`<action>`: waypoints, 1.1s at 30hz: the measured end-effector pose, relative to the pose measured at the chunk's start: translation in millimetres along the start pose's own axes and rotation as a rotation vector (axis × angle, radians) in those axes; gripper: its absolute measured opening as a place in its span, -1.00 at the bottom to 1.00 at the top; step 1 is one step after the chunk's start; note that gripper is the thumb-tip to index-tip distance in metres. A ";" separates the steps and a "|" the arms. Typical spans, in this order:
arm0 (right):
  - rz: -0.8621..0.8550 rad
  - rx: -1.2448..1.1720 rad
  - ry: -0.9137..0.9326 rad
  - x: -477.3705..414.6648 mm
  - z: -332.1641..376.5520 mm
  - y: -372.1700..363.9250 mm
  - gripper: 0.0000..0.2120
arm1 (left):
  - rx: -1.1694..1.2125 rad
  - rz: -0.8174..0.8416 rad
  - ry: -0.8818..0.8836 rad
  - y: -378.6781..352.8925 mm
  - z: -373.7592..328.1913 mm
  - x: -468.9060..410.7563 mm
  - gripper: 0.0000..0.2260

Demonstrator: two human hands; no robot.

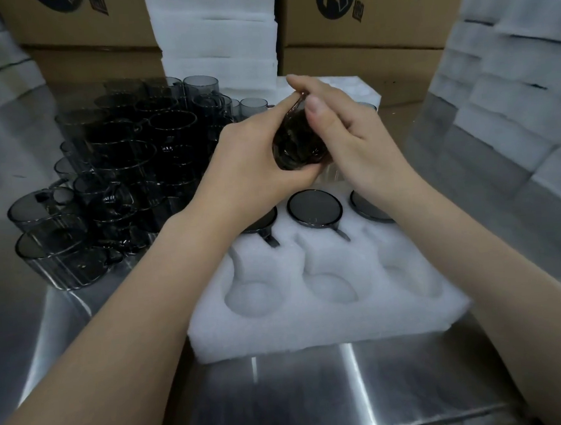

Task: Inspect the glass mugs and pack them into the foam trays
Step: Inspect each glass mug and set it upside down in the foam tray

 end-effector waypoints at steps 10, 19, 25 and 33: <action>-0.084 -0.461 -0.347 -3.6 -4.0 5.0 -0.72 | -0.014 0.054 -0.080 0.4 0.0 4.1 -0.32; 0.143 -0.519 -0.395 -4.2 -10.8 0.4 -0.57 | 0.076 0.095 -0.011 1.4 3.9 1.4 -0.19; 0.076 -0.489 -0.359 -2.2 -9.5 -0.4 -0.62 | 0.032 0.074 -0.050 0.7 3.4 2.6 -0.26; 0.086 -0.649 -0.457 -4.7 -6.4 4.7 -0.66 | 0.120 0.139 -0.202 0.5 -0.1 5.2 -0.31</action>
Point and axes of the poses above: each hand's wrist, its own x-axis away from the middle knuckle, its own y-axis out of the back of the hand, z = x × y, the point moved 2 cm from there along -x, towards the middle knuckle, and after that the axes turned 8 degrees about -z, right-handed, at the moved point
